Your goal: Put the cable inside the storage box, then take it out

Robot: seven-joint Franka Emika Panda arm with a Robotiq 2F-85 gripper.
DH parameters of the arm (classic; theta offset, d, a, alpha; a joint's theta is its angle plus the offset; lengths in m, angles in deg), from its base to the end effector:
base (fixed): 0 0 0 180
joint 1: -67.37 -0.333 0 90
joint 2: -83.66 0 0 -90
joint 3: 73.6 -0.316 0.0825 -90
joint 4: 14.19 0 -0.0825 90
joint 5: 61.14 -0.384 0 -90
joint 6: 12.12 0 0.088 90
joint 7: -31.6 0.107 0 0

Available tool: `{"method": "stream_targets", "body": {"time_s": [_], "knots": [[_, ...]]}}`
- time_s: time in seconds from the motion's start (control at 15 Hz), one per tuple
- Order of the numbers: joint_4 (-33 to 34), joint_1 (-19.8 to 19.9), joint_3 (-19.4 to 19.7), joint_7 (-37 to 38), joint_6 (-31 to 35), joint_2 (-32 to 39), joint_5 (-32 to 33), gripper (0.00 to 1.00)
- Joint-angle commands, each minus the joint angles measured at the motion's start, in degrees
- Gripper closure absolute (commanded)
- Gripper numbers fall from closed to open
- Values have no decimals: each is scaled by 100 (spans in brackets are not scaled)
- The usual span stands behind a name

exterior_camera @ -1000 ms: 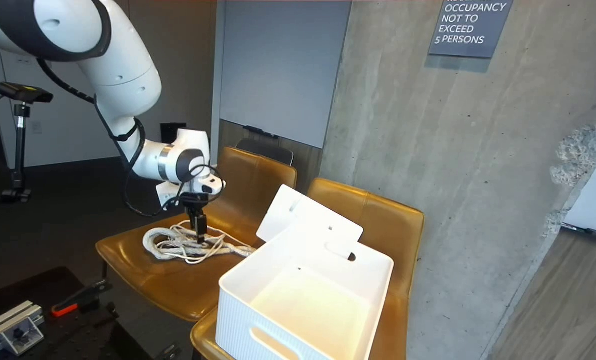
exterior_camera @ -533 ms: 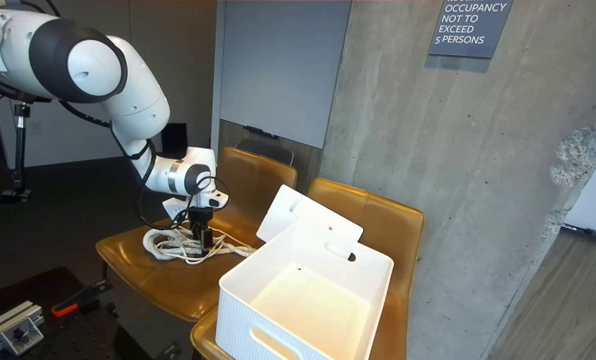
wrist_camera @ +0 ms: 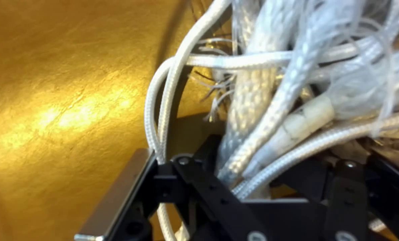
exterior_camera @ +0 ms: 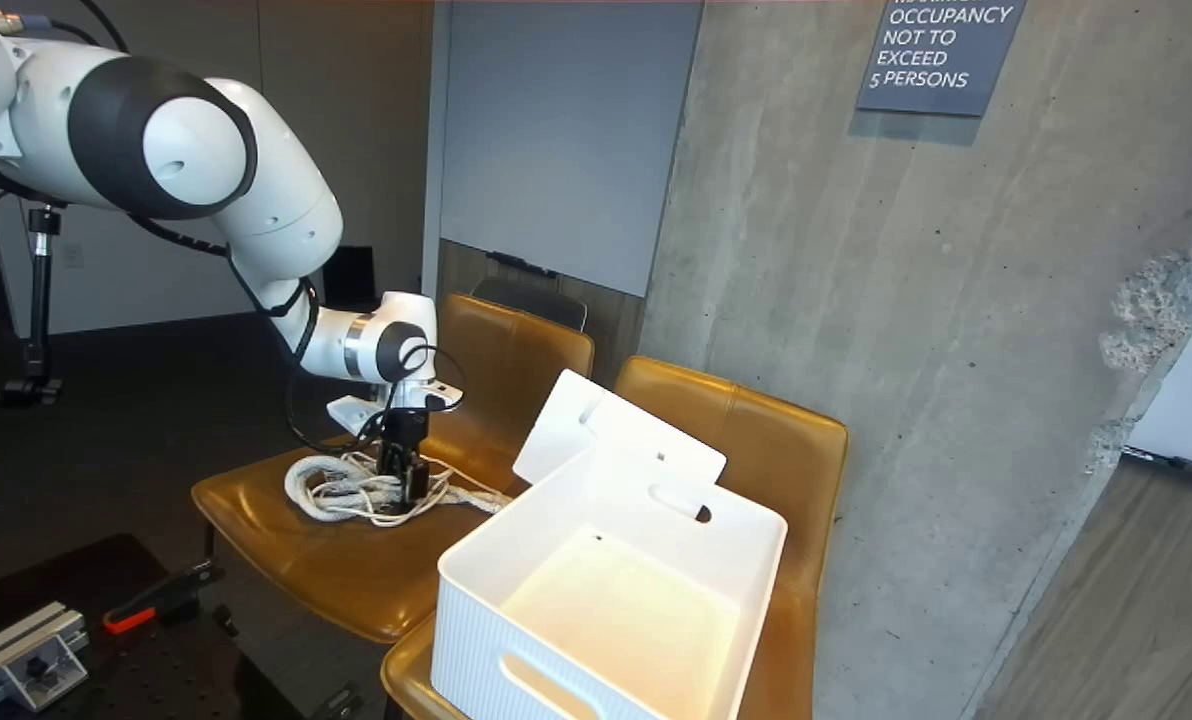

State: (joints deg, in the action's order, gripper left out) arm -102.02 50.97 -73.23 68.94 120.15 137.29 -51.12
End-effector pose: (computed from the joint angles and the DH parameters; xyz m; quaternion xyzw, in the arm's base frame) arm 0.6517 0.1841 0.0855 0.9876 -0.1198 -0.0434 0.0916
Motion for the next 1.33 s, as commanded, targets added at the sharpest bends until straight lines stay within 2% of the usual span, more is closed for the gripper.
{"method": "stream_targets", "body": {"time_s": [0.0, 0.07, 0.4, 0.6, 0.93, 1.27], "knots": [[-13, -60, 22, -188, 8, 126, -240, 92], [-74, -52, 21, -206, 7, 73, -260, 99], [-425, -18, 39, -312, -99, -454, -335, 100], [-723, 33, 80, -421, -269, -1035, -304, 100], [-939, 365, 17, -1430, -684, -2174, -244, 100], [-581, 819, 56, -2810, -1448, -3067, 11, 100]]}}
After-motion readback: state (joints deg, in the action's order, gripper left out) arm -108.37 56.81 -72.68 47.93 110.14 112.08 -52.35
